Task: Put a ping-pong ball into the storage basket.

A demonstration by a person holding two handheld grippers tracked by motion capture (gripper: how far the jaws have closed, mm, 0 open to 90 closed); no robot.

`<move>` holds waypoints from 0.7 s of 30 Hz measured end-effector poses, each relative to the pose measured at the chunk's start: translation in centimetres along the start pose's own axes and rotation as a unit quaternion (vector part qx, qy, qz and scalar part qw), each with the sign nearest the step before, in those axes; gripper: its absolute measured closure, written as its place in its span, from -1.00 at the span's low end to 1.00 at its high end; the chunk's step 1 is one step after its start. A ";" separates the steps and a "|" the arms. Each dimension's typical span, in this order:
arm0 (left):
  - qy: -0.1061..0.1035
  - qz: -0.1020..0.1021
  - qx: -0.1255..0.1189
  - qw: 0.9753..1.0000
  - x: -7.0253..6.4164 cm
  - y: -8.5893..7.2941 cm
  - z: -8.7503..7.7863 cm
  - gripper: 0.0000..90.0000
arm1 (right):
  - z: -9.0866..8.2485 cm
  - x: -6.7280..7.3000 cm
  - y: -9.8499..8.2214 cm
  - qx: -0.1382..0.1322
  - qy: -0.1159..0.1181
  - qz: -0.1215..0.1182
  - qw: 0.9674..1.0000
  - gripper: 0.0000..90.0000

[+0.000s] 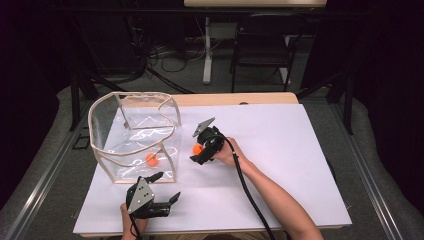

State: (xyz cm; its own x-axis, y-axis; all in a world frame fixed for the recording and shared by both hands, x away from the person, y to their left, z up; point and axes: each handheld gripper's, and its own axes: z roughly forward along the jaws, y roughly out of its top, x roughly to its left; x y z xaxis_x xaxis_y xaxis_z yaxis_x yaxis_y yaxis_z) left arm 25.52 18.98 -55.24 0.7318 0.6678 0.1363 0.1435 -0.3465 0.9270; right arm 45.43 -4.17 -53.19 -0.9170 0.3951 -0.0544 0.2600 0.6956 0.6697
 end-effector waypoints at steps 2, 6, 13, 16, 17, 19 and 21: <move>0.000 0.000 0.001 1.000 0.0 0.0 0.0 -0.65 | 0.1 0.0 0.0 0.004 -0.004 -0.004 1.000 -0.82; 0.000 -0.001 0.001 1.000 0.1 0.0 0.0 -0.65 | 0.3 0.1 0.0 0.008 -0.010 -0.011 1.000 -0.68; 0.000 0.000 0.001 1.000 0.1 0.0 0.0 -0.65 | 0.5 0.3 0.0 0.014 -0.020 -0.013 1.000 -0.39; 0.000 -0.002 0.000 1.000 0.1 -0.1 0.0 -0.65 | 0.6 0.4 0.0 0.019 -0.027 -0.011 0.999 -0.24; 0.000 -0.002 0.000 1.000 0.1 -0.1 0.0 -0.65 | 0.6 0.4 0.0 0.020 -0.026 -0.012 0.999 -0.20; 0.000 -0.001 0.001 1.000 0.1 0.0 0.0 -0.65 | 0.7 0.4 0.0 0.023 -0.032 -0.017 0.999 -0.07; 0.001 -0.001 0.000 1.000 0.1 0.0 -0.1 -0.65 | 0.7 0.5 0.0 0.024 -0.033 -0.014 0.999 0.03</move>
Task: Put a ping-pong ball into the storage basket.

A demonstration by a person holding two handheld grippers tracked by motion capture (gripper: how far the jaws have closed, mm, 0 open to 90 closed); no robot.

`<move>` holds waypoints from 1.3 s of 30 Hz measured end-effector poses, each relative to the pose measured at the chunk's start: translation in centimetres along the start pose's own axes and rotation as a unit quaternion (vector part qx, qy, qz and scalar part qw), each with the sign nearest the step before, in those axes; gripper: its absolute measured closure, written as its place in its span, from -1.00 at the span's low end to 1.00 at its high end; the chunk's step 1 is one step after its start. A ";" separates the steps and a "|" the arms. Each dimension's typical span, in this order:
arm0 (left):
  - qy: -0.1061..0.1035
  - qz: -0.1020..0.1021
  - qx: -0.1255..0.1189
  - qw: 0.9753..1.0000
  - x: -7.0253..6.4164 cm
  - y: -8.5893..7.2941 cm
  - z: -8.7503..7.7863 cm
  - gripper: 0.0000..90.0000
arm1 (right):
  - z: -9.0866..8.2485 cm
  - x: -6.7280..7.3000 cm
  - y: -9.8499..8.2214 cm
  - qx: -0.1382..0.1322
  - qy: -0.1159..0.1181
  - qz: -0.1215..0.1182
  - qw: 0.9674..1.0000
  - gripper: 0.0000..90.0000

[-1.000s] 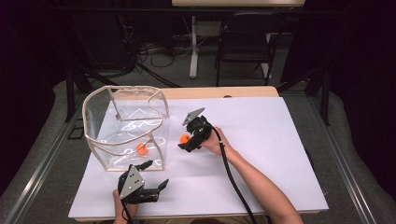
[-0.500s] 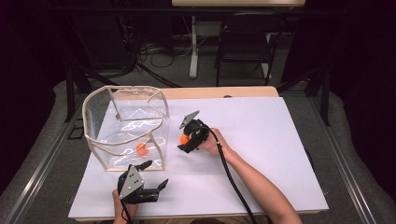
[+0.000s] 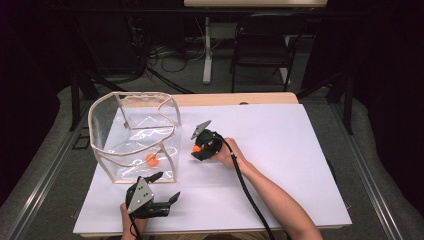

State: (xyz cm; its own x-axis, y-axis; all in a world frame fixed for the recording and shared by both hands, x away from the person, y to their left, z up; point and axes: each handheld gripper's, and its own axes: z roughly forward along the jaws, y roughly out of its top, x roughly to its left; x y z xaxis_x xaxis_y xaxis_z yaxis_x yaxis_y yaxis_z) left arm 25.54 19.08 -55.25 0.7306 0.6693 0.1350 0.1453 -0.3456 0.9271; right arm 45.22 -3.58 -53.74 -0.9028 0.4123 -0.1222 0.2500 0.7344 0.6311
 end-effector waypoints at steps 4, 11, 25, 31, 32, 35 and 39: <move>0.001 -0.001 -0.001 1.000 0.1 0.0 -0.1 -0.65 | 0.0 -0.1 0.0 0.000 -0.002 0.000 1.000 0.12; 0.002 -0.001 0.000 1.000 0.1 0.0 -0.1 -0.65 | -0.2 0.0 0.1 -0.005 -0.001 -0.001 1.000 0.12; 0.003 -0.002 -0.002 1.000 0.1 -0.1 -0.1 -0.65 | -1.4 0.0 0.2 -0.025 -0.001 0.002 1.000 0.12; 0.004 -0.001 -0.003 1.000 0.1 -0.1 -0.1 -0.65 | -2.0 0.1 0.3 -0.030 -0.001 0.004 1.000 0.13; 0.004 -0.002 -0.003 1.000 0.2 -0.1 -0.1 -0.65 | -2.1 0.1 0.3 -0.031 -0.003 0.003 1.000 0.13; 0.004 -0.002 -0.003 1.000 0.1 -0.1 -0.1 -0.65 | -2.6 0.1 0.4 -0.035 -0.004 0.000 0.999 0.13; 0.003 -0.001 -0.003 1.000 0.1 -0.1 -0.1 -0.65 | -3.2 0.1 0.4 -0.042 -0.006 0.000 0.999 0.13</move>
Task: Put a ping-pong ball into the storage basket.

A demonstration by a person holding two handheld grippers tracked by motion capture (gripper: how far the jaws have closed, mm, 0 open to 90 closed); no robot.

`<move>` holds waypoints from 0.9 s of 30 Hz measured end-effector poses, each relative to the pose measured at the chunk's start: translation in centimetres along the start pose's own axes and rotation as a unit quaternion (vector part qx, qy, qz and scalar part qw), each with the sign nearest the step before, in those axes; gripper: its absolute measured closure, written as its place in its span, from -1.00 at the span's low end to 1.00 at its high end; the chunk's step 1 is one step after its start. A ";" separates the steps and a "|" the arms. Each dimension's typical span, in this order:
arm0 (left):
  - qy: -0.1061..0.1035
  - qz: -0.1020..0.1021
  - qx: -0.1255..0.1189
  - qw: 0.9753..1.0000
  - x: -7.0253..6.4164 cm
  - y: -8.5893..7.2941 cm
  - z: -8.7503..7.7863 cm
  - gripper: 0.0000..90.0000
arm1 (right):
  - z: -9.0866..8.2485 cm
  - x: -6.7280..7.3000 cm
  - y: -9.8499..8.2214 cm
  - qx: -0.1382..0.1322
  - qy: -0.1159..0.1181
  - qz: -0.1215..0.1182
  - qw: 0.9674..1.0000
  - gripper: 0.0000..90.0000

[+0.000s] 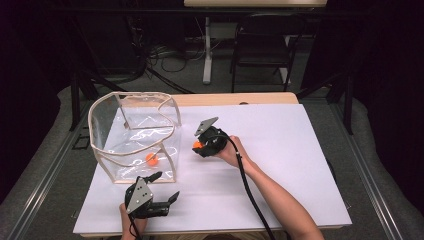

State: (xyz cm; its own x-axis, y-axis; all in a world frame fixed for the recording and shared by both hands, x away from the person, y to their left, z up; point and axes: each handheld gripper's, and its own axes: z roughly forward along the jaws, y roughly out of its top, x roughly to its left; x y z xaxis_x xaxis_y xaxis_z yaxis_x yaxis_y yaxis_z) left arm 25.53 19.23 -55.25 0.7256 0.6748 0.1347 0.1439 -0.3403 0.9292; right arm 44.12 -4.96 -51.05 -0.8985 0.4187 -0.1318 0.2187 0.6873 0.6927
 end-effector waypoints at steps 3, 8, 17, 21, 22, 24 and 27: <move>0.001 0.000 0.000 1.000 0.0 0.0 0.0 -0.65 | -0.4 0.0 0.0 -0.004 0.000 0.003 1.000 0.13; 0.001 0.000 0.000 1.000 0.0 0.0 0.0 -0.65 | -1.0 -0.1 0.0 -0.011 0.002 0.003 1.000 0.13; -0.001 0.000 0.002 1.000 0.0 0.0 0.1 -0.65 | -1.8 -0.2 -0.1 -0.015 0.000 0.004 1.000 0.13; 0.000 0.000 0.002 1.000 0.0 0.0 0.1 -0.65 | -2.3 -0.2 -0.1 -0.019 -0.003 0.001 1.000 0.13; 0.000 0.000 0.002 1.000 0.0 0.0 0.1 -0.65 | -2.3 -0.2 -0.1 -0.021 -0.003 0.003 1.000 0.13; 0.000 0.000 0.002 1.000 0.0 0.0 0.1 -0.65 | -2.5 -0.2 0.0 -0.022 -0.003 0.001 1.000 0.13; -0.001 0.000 0.002 1.000 0.0 0.0 0.1 -0.65 | -2.8 -0.2 0.0 -0.027 -0.005 0.001 1.000 0.13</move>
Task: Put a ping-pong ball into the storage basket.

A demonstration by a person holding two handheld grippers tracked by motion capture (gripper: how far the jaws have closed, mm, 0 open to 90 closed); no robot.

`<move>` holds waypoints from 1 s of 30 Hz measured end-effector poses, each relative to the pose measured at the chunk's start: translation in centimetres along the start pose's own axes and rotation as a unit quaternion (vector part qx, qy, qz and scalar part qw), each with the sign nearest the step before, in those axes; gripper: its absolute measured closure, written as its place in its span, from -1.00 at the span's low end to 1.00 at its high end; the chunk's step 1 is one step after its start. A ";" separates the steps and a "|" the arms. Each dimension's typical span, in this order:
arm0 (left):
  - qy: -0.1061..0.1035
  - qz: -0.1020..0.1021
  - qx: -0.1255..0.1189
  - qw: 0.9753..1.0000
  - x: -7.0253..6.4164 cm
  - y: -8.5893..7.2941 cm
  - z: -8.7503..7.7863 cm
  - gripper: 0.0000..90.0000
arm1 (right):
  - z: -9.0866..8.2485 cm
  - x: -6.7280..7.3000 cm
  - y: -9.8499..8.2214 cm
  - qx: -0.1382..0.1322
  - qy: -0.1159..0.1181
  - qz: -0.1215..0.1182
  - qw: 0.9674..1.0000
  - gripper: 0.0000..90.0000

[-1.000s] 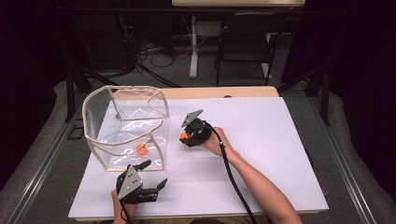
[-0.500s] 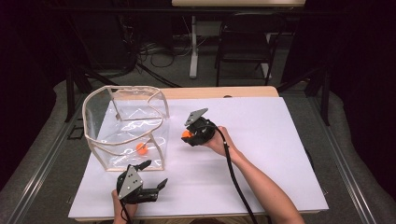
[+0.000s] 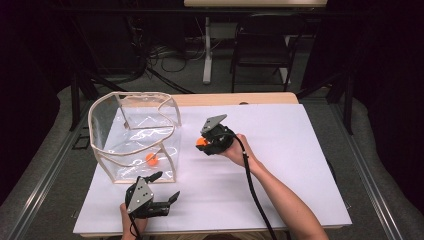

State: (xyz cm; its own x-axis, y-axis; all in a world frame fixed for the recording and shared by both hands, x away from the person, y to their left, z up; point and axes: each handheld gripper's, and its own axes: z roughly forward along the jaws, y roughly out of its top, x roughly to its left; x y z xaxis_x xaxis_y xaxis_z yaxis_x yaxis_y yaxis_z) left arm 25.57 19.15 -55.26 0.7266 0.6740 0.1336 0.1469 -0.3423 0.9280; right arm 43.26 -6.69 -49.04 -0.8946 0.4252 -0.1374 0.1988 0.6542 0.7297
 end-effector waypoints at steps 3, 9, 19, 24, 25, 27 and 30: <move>0.001 -0.001 -0.002 1.000 0.0 0.0 -0.1 -0.65 | -0.2 0.0 0.1 0.000 -0.001 -0.002 1.000 0.13; 0.002 0.000 -0.002 1.000 0.0 0.0 -0.1 -0.65 | -0.9 -0.1 0.6 -0.007 -0.005 -0.004 1.000 0.13; 0.003 0.000 -0.002 1.000 0.0 0.0 0.0 -0.65 | -1.6 -0.3 1.2 -0.017 -0.008 -0.005 1.000 0.13; 0.002 0.000 -0.002 1.000 0.0 0.0 -0.1 -0.65 | -2.0 -0.2 1.5 -0.021 -0.009 -0.007 1.000 0.13; 0.002 -0.001 -0.002 1.000 0.0 0.0 -0.1 -0.65 | -2.0 -0.2 1.6 -0.020 -0.010 -0.007 1.000 0.13; 0.002 0.000 -0.002 1.000 0.0 0.0 -0.1 -0.65 | -2.1 -0.2 1.7 -0.019 -0.012 -0.006 1.000 0.13; 0.002 0.000 -0.002 1.000 0.0 0.0 -0.1 -0.65 | -2.3 -0.2 1.8 -0.022 -0.014 -0.007 1.000 0.13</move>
State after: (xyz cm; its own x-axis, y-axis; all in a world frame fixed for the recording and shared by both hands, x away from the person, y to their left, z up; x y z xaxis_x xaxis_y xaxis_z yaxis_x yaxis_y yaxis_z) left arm 25.51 19.18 -55.21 0.7236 0.6768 0.1358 0.1432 -0.3397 0.9296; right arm 42.90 -7.06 -46.13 -0.8854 0.4337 -0.1669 0.1671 0.6323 0.7565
